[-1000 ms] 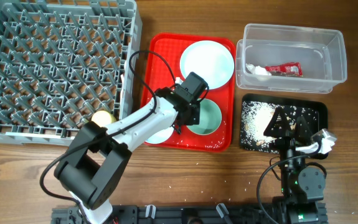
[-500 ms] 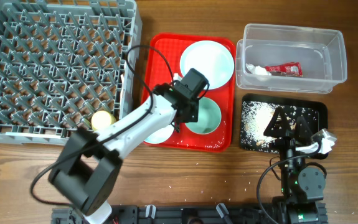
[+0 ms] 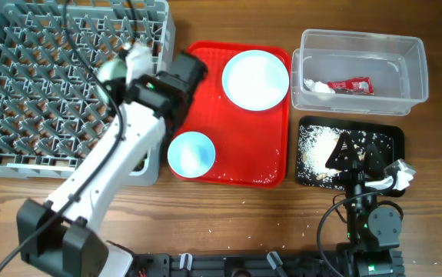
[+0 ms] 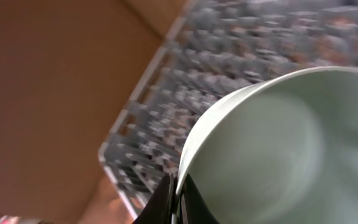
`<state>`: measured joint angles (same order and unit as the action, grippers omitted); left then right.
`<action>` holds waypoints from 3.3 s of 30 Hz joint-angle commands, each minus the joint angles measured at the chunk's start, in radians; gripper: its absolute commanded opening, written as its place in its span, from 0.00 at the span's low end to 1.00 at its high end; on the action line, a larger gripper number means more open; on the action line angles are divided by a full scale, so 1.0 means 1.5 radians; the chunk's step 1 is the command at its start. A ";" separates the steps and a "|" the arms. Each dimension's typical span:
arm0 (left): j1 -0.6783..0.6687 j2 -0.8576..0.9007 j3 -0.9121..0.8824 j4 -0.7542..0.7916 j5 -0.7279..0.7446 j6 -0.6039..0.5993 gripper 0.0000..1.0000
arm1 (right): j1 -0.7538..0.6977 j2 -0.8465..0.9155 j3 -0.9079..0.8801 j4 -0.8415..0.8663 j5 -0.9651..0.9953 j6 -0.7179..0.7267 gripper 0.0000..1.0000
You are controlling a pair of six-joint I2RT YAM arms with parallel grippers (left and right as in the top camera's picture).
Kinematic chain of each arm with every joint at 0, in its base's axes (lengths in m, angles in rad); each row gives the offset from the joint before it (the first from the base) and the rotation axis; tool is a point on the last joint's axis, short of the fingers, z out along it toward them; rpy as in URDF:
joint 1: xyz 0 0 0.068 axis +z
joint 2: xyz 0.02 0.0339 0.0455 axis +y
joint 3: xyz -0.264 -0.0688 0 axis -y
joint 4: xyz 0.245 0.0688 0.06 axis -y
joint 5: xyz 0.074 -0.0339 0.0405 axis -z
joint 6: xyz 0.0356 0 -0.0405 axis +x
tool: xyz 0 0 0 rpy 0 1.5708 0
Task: Sort waste into correct bins and load items into the dishwasher rack
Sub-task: 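Place the green bowl in the dish rack with the left gripper, then grasp the light blue bowl rim with the left gripper, then place the light blue bowl in the dish rack with the left gripper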
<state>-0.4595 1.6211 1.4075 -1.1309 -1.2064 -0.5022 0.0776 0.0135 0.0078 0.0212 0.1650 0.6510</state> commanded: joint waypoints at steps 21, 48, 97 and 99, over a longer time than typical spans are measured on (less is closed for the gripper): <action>-0.014 0.228 0.000 0.093 -0.085 0.091 0.11 | -0.003 -0.006 -0.002 0.003 -0.003 0.004 1.00; -0.057 -0.054 -0.289 0.169 0.615 -0.127 0.34 | -0.003 -0.006 -0.002 0.002 -0.003 0.005 1.00; -0.012 -0.158 -0.009 -0.043 0.246 0.107 0.04 | -0.003 -0.006 -0.002 0.003 -0.003 0.005 1.00; -0.012 -0.150 -0.010 -0.068 0.108 0.123 0.04 | -0.003 -0.006 -0.002 0.003 -0.003 0.005 1.00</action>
<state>-0.4789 1.3754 1.3888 -1.2076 -0.6430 -0.3672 0.0776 0.0135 0.0078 0.0216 0.1650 0.6510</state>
